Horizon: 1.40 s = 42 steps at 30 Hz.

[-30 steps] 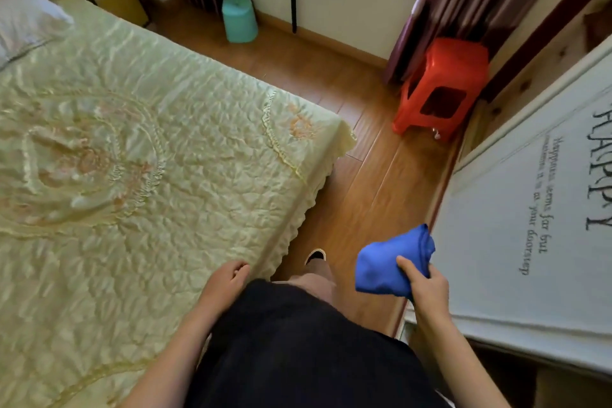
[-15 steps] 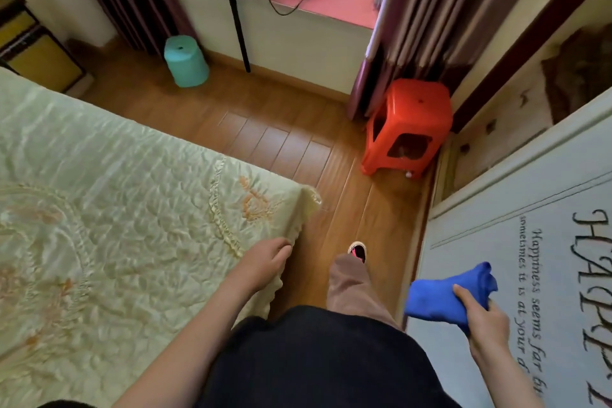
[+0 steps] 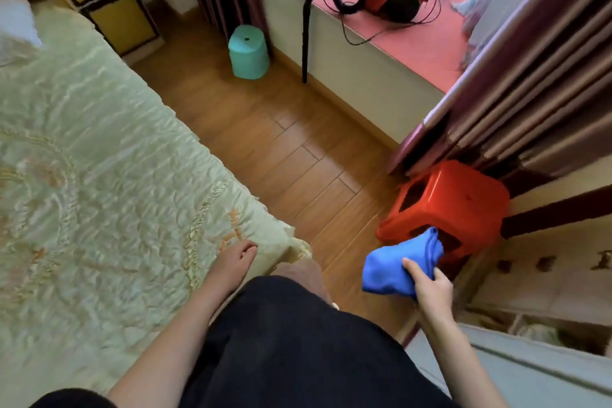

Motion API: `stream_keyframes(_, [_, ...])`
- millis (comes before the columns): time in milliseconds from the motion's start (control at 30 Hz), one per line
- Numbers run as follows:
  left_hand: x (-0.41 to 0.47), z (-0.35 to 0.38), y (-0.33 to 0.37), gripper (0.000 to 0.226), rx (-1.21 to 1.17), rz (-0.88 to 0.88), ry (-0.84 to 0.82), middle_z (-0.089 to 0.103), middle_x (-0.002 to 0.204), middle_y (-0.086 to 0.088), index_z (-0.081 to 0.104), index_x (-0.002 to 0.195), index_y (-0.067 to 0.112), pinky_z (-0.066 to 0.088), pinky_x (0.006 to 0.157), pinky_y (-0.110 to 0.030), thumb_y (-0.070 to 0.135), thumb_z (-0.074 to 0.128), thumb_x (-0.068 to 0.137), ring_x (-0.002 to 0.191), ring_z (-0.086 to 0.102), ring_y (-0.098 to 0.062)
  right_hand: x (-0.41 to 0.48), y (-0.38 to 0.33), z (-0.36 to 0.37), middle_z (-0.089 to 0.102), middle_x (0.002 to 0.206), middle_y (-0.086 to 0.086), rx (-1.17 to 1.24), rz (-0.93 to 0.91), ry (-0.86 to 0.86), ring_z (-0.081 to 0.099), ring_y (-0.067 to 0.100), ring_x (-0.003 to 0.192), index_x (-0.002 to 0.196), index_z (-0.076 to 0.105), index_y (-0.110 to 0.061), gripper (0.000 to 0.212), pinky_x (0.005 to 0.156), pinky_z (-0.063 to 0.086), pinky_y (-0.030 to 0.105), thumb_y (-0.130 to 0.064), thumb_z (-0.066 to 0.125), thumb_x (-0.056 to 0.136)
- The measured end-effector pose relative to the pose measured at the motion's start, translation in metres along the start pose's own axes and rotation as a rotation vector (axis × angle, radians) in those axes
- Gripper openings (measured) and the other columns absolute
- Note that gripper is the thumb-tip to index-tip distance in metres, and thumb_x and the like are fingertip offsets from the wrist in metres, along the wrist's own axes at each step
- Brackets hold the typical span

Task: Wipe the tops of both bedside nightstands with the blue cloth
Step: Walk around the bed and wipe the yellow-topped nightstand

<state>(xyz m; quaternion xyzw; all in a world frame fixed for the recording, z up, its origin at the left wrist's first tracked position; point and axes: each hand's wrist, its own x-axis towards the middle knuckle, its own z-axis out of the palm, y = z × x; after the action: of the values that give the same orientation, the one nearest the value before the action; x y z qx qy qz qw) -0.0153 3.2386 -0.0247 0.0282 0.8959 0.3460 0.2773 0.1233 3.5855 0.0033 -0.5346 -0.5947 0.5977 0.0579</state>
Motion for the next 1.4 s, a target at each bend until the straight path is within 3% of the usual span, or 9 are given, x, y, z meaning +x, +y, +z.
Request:
stream_keyframes(233, [0.083,-0.003,0.022,0.018,-0.144,-0.211,0.140,0.063,0.094,0.016,0.058,0.083,0.046,0.042,0.070,-0.023,0.038,0.046,0.095,0.086,0.058,-0.004,0.108,-0.106,0.107,0.073,0.076,-0.007,-0.157,-0.101,-0.241,0.067,0.007,0.069,0.084,0.071,-0.014,0.010,0.056,0.049,0.014,-0.020,0.077,0.078])
stream_keyframes(367, [0.161,-0.022,0.051,0.016,-0.192,-0.239,0.164,0.063,0.105,0.015,0.063,0.100,0.035,0.042,0.071,-0.021,0.040,0.050,0.093,0.089,0.057,0.003,0.170,-0.170,0.148,0.074,0.075,-0.004,-0.203,-0.135,-0.257,0.067,0.008,0.063,0.086,0.071,-0.014,0.011,0.051,0.048,0.016,-0.022,0.076,0.079])
stream_keyframes(533, [0.250,-0.078,0.108,0.020,-0.198,-0.170,0.221,0.061,0.102,0.012,0.062,0.107,0.029,0.042,0.073,-0.022,0.035,0.054,0.091,0.089,0.059,-0.003,0.238,-0.256,0.182,0.072,0.087,0.008,-0.231,-0.158,-0.184,0.066,0.020,0.079,0.085,0.070,-0.011,0.013,0.078,0.052,0.037,-0.021,0.076,0.080])
stream_keyframes(633, [0.295,-0.110,0.137,0.021,-0.214,-0.139,0.268,0.059,0.102,0.012,0.062,0.108,0.028,0.043,0.075,-0.020,0.034,0.054,0.090,0.092,0.057,-0.001,0.276,-0.302,0.207,0.069,0.088,0.008,-0.239,-0.179,-0.148,0.062,0.012,0.072,0.075,0.065,-0.016,0.013,0.075,0.046,0.031,-0.019,0.077,0.080])
stream_keyframes(833, [0.376,-0.148,0.153,0.017,-0.319,-0.196,0.354,0.059,0.101,0.010,0.063,0.105,0.025,0.041,0.072,-0.013,0.030,0.056,0.091,0.090,0.056,0.000,0.354,-0.377,0.296,0.069,0.094,0.016,-0.305,-0.145,-0.188,0.064,0.029,0.088,0.095,0.068,-0.008,0.024,0.083,0.053,0.044,-0.024,0.077,0.079])
stream_keyframes(1033, [0.454,-0.189,0.142,0.015,-0.478,-0.413,0.465,0.062,0.102,0.013,0.064,0.104,0.029,0.041,0.070,-0.013,0.032,0.056,0.091,0.089,0.058,0.002,0.410,-0.444,0.443,0.070,0.091,0.012,-0.396,-0.156,-0.390,0.066,0.026,0.086,0.087,0.068,-0.011,0.016,0.084,0.054,0.041,-0.021,0.078,0.078])
stream_keyframes(1133, [0.479,-0.210,0.143,0.011,-0.594,-0.564,0.559,0.063,0.100,0.012,0.064,0.099,0.031,0.042,0.071,-0.018,0.030,0.057,0.091,0.091,0.061,-0.007,0.419,-0.483,0.525,0.069,0.081,0.005,-0.437,-0.192,-0.505,0.065,0.018,0.074,0.084,0.068,-0.012,0.012,0.071,0.053,0.033,-0.020,0.076,0.079])
stream_keyframes(1300, [0.509,-0.253,0.137,0.017,-0.635,-0.690,0.673,0.067,0.103,0.002,0.068,0.105,0.018,0.047,0.087,-0.030,0.024,0.060,0.091,0.097,0.063,-0.017,0.408,-0.543,0.657,0.070,0.081,0.002,-0.509,-0.260,-0.736,0.065,0.014,0.072,0.089,0.068,-0.012,0.014,0.060,0.049,0.025,-0.019,0.076,0.079])
stream_keyframes(1400, [0.528,-0.281,0.124,0.018,-0.634,-0.735,0.703,0.067,0.104,0.003,0.068,0.107,0.017,0.044,0.083,-0.026,0.024,0.060,0.091,0.096,0.062,-0.014,0.399,-0.566,0.725,0.073,0.083,0.003,-0.543,-0.278,-0.836,0.068,0.016,0.073,0.087,0.070,-0.013,0.013,0.062,0.051,0.026,-0.021,0.077,0.079])
